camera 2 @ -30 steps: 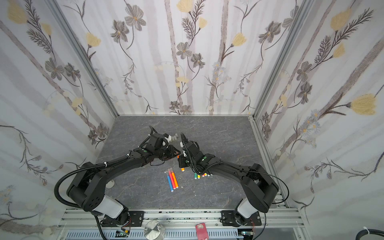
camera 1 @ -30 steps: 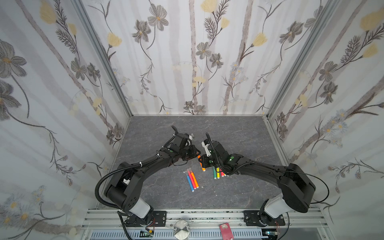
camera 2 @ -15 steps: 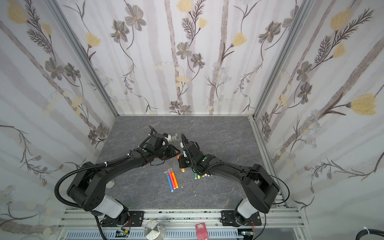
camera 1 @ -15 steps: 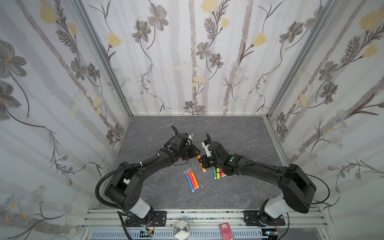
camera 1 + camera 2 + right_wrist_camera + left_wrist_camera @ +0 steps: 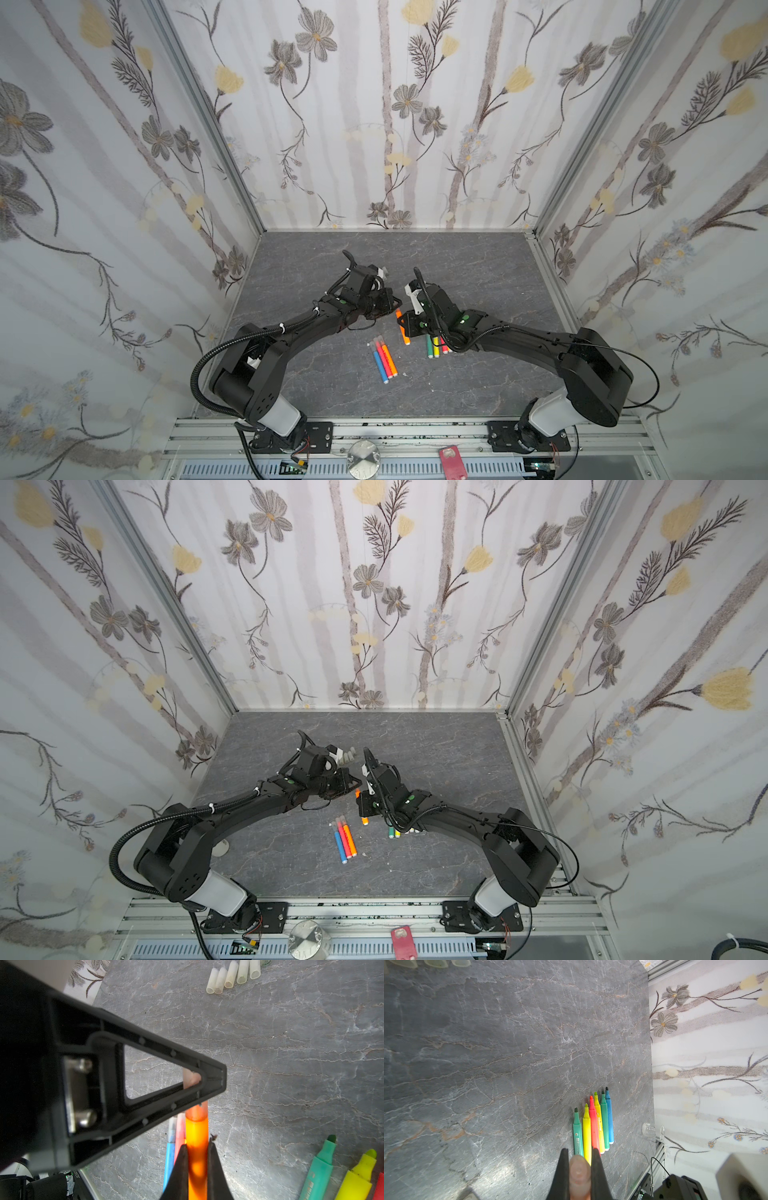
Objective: Open the pen caps
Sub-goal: 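Grip the orange marker's cap with the left gripper, then pull the cap off with the left gripper away from the right gripper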
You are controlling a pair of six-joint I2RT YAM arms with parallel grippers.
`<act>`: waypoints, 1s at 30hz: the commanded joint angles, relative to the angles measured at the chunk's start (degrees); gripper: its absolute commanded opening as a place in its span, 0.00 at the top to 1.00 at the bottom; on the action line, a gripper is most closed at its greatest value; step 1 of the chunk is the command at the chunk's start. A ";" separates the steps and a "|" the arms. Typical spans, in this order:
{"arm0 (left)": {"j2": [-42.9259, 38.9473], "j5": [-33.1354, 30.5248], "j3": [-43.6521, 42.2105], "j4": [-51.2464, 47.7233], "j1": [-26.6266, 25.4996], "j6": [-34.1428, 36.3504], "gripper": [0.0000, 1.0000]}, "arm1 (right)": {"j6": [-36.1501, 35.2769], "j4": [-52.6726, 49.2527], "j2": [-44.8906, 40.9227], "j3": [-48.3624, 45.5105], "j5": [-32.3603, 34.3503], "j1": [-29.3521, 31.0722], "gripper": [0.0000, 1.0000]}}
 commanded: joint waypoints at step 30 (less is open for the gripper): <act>1.67 5.57 -1.40 9.97 1.80 -13.15 1.00 | 1.28 15.62 -2.20 -8.25 0.60 -0.39 1.00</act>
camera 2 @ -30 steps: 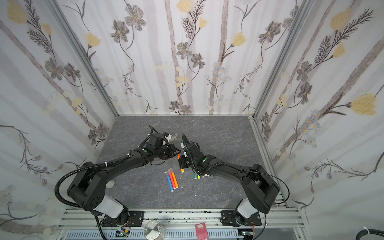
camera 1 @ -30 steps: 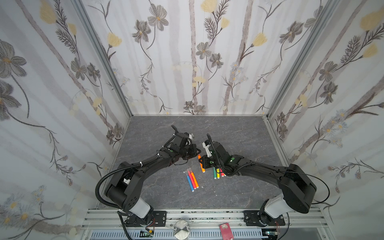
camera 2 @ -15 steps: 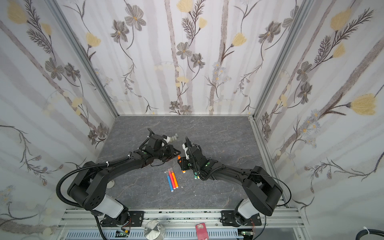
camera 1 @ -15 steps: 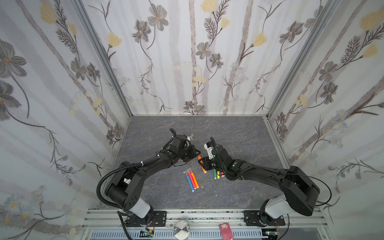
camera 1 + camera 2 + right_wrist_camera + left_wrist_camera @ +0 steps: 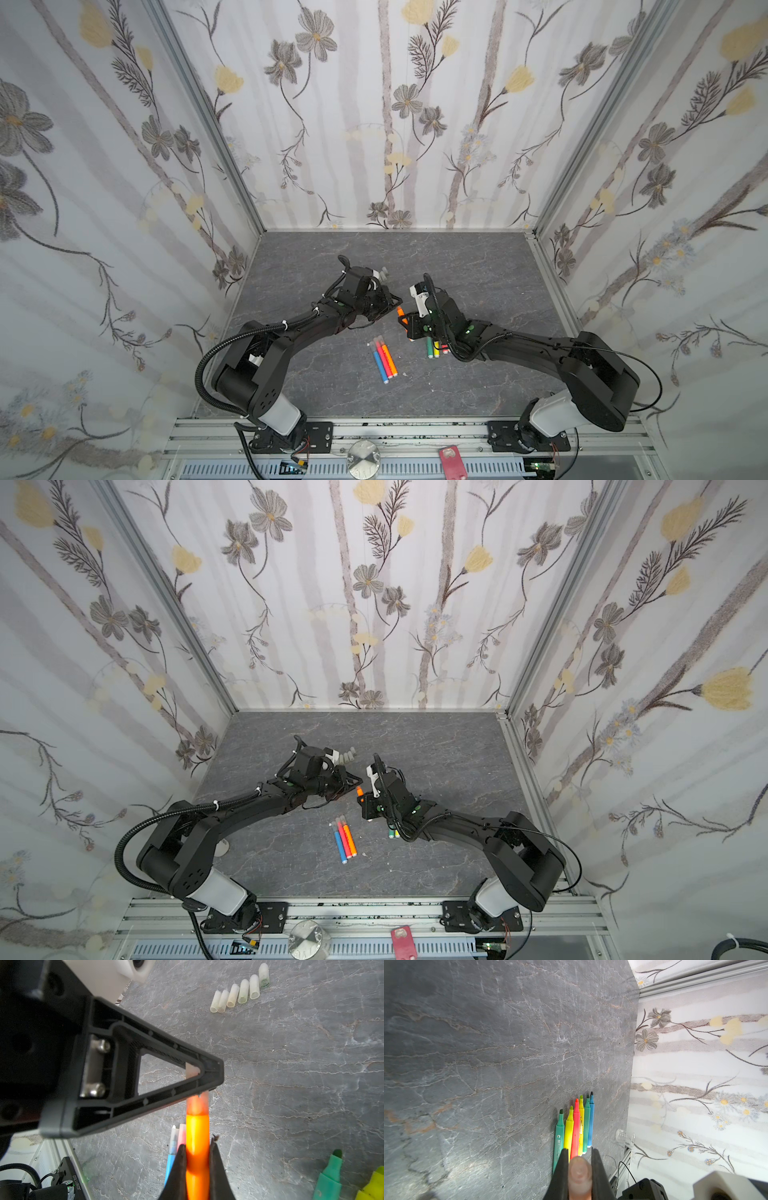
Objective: Open the pen caps
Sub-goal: 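Pull the cap off with the left gripper away from the right gripper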
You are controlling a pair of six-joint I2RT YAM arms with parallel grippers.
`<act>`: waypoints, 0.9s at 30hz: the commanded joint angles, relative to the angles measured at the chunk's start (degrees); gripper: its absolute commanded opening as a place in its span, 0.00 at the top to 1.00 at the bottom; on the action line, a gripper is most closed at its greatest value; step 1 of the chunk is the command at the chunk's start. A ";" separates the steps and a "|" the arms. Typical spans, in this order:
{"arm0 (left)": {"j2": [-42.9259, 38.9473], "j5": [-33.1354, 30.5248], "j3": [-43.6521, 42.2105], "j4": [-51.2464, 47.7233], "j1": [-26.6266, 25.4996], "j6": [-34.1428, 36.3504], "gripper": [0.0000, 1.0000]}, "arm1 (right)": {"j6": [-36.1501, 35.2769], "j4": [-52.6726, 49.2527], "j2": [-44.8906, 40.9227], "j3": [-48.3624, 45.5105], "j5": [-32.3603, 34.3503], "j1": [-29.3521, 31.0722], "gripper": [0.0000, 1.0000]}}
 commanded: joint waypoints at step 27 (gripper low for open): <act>6.66 -1.83 11.90 -7.83 10.92 11.62 1.00 | 2.61 -0.17 -8.45 -9.42 1.04 1.89 1.00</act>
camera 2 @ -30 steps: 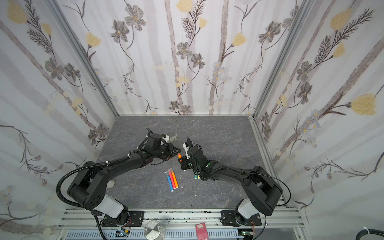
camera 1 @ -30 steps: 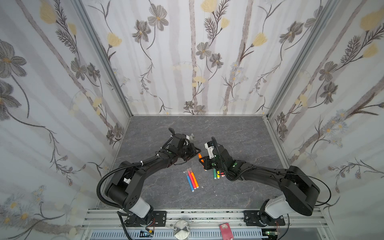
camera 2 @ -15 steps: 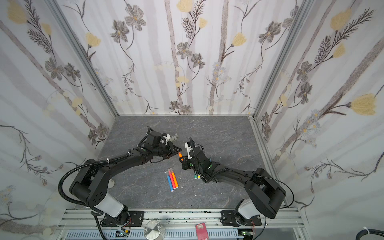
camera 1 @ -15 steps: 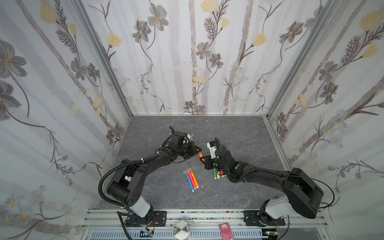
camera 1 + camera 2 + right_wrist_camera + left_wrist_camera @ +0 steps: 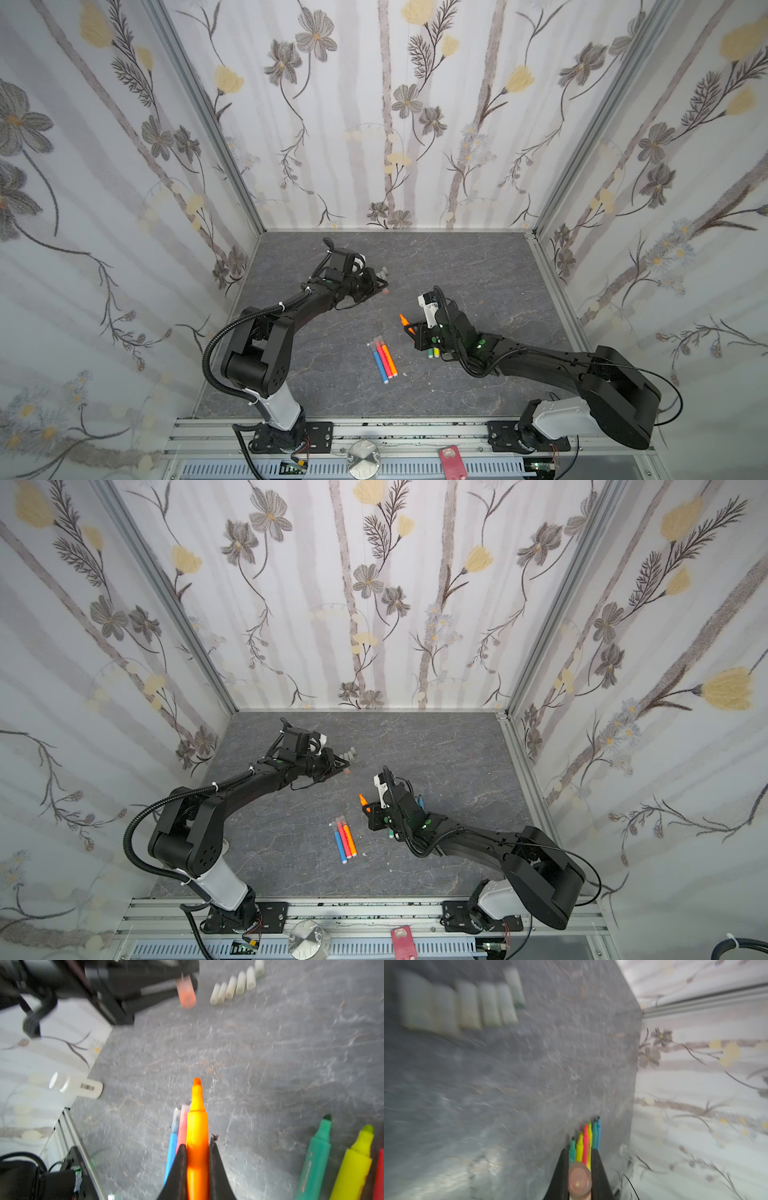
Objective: Open the pen caps
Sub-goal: 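Lay the orange marker beside the uncapped markers with right while left carries cap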
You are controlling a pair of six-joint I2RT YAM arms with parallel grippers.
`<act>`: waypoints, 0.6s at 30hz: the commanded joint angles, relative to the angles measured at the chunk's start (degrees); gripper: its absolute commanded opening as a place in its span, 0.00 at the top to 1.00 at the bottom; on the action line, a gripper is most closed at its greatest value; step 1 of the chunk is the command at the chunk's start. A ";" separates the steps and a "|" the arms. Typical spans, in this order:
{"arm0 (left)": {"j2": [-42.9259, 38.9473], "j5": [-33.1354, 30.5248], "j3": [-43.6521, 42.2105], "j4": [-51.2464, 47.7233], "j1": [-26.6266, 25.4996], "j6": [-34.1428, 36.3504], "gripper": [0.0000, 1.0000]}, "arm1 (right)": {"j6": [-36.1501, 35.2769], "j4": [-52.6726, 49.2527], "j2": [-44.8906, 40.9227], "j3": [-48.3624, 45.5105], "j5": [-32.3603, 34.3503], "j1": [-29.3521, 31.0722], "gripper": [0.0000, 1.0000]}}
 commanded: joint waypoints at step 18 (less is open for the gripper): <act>-9.41 -3.15 -11.09 -3.93 14.20 11.48 1.00 | 7.40 -15.25 12.44 9.57 16.16 1.59 1.00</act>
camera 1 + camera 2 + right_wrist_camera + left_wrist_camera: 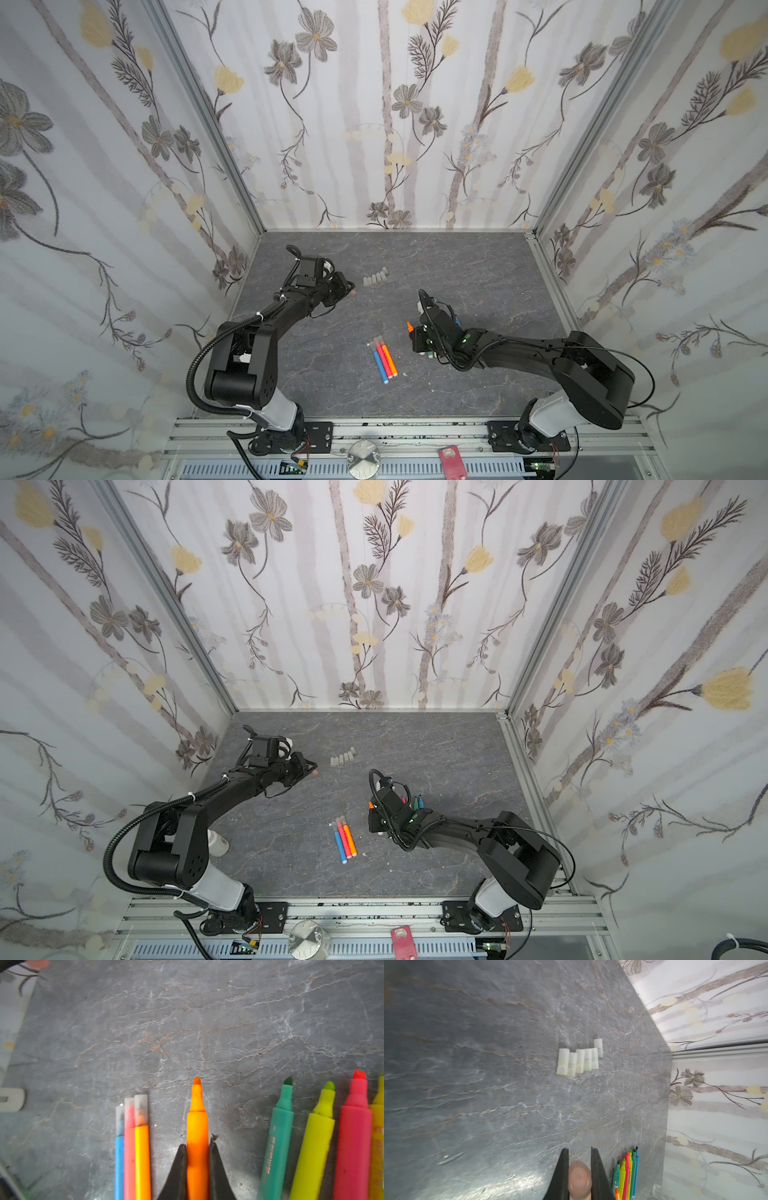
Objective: Open the pen caps
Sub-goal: 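Lay the orange marker beside the uncapped markers with right while left carries cap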
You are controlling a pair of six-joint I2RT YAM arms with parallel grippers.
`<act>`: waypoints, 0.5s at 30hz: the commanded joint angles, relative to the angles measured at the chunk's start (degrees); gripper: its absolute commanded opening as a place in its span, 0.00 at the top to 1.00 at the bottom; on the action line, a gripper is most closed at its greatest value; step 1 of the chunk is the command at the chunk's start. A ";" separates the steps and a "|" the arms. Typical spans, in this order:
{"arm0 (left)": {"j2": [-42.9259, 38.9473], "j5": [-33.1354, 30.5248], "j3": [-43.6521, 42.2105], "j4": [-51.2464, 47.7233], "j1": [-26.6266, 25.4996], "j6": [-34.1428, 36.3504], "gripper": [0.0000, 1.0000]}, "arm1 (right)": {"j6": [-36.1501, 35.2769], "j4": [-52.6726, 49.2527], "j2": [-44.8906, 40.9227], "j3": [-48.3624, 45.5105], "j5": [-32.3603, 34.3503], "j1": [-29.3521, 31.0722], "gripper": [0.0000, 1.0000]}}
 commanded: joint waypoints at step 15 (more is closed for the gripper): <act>-3.78 1.41 -4.59 -0.85 5.44 4.71 1.00 | 4.23 -9.99 8.72 6.65 13.11 0.55 0.97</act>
